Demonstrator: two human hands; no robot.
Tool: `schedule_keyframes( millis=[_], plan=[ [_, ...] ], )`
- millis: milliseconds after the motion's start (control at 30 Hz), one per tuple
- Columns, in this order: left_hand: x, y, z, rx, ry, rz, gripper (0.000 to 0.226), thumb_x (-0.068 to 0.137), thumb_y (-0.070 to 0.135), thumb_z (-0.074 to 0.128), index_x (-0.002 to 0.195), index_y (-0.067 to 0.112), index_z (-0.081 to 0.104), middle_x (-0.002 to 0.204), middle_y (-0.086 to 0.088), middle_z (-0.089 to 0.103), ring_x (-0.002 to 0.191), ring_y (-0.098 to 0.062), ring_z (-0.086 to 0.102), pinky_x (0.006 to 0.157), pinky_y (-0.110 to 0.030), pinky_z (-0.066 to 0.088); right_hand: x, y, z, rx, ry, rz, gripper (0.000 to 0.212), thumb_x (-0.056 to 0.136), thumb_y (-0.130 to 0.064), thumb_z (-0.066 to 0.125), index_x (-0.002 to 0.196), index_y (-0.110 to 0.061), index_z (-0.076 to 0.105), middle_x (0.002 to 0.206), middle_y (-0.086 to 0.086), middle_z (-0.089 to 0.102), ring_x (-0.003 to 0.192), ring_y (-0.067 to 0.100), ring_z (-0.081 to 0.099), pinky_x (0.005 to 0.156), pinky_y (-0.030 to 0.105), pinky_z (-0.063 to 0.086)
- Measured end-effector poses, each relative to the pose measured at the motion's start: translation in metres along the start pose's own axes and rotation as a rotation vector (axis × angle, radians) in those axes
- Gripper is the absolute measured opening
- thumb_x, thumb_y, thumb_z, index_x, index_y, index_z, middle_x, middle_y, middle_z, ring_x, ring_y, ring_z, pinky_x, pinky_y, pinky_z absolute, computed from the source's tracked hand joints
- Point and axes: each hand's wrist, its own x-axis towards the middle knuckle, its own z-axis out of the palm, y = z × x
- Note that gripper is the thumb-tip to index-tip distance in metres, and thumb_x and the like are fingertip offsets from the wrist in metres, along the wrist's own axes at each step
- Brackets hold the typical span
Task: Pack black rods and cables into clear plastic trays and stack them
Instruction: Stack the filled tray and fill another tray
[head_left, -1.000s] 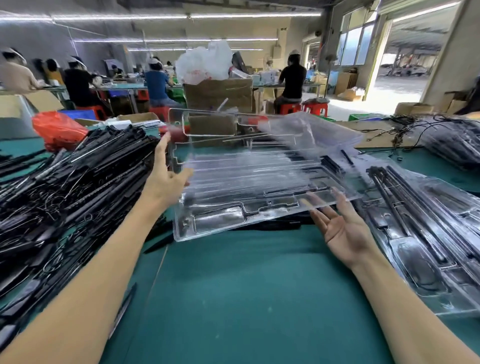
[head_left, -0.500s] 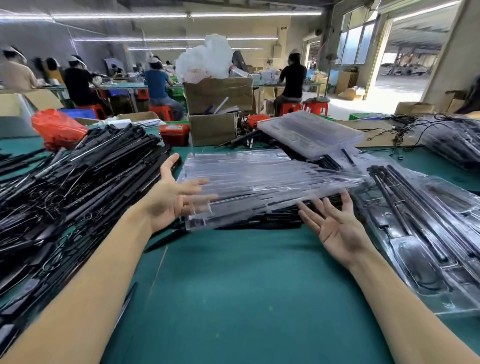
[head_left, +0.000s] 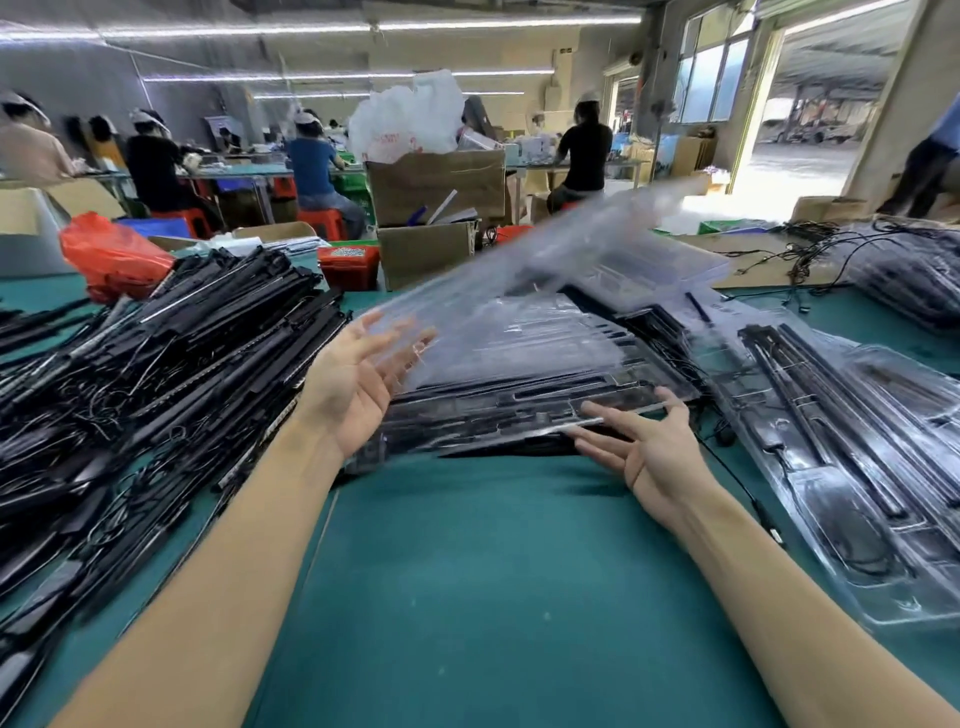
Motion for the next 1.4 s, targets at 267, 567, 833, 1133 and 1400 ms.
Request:
schedule_keyframes(
  millis=[267,567,833,1133,1400],
  plan=[
    [-0.006,0.016,0.004,-0.082,-0.023,0.049,0.044,0.101,-0.002,0.043,0.144,0.005,0.039,0.122,-0.020,0.069,0.095,-0.019,0.074,0.059,-0.020,0.056,0.018,-0.005,0.031,0.118,0.033,0.015,0.087,0.094,0.015,0.051,0.154,-0.030,0.006,0.117,0.029,0.063,0.082,0.039,0.075,0.061,0.033,0.061],
    [-0.020,0.020,-0.006,0.019,0.119,-0.004,0.016,0.104,0.005,0.043,0.103,0.015,0.055,0.114,-0.010,0.074,0.074,-0.015,0.074,0.047,-0.020,0.052,0.055,-0.007,0.055,0.155,0.107,0.079,0.079,0.097,0.014,0.048,0.156,-0.018,0.007,0.136,0.037,0.047,0.086,0.040,0.073,0.053,0.030,0.060],
    [-0.020,0.001,-0.025,0.110,0.259,-0.091,0.030,0.098,-0.008,0.048,0.120,0.012,0.049,0.101,-0.015,0.077,0.073,-0.023,0.076,0.047,-0.028,0.056,0.075,-0.001,0.055,-0.364,0.193,0.071,0.032,0.101,-0.016,0.058,0.120,0.008,0.052,0.097,0.021,0.071,0.067,0.021,0.074,0.049,0.025,0.056],
    [-0.022,0.001,-0.029,0.127,0.337,-0.111,0.027,0.096,-0.011,0.046,0.107,0.013,0.047,0.084,-0.014,0.077,0.068,-0.024,0.075,0.042,-0.024,0.052,0.065,0.008,0.051,-0.479,0.087,-0.033,0.043,0.095,-0.004,0.060,0.136,-0.001,0.048,0.124,0.020,0.059,0.105,0.025,0.062,0.079,0.032,0.055],
    [-0.037,0.001,-0.036,0.325,0.381,-0.133,0.033,0.094,-0.011,0.053,0.118,0.011,0.052,0.093,-0.015,0.077,0.065,-0.025,0.075,0.039,-0.025,0.050,0.024,-0.020,0.030,-0.078,-0.023,-0.009,0.042,0.102,-0.046,0.044,0.115,-0.011,0.063,0.112,0.014,0.074,0.102,0.028,0.073,0.076,0.037,0.055]
  ],
)
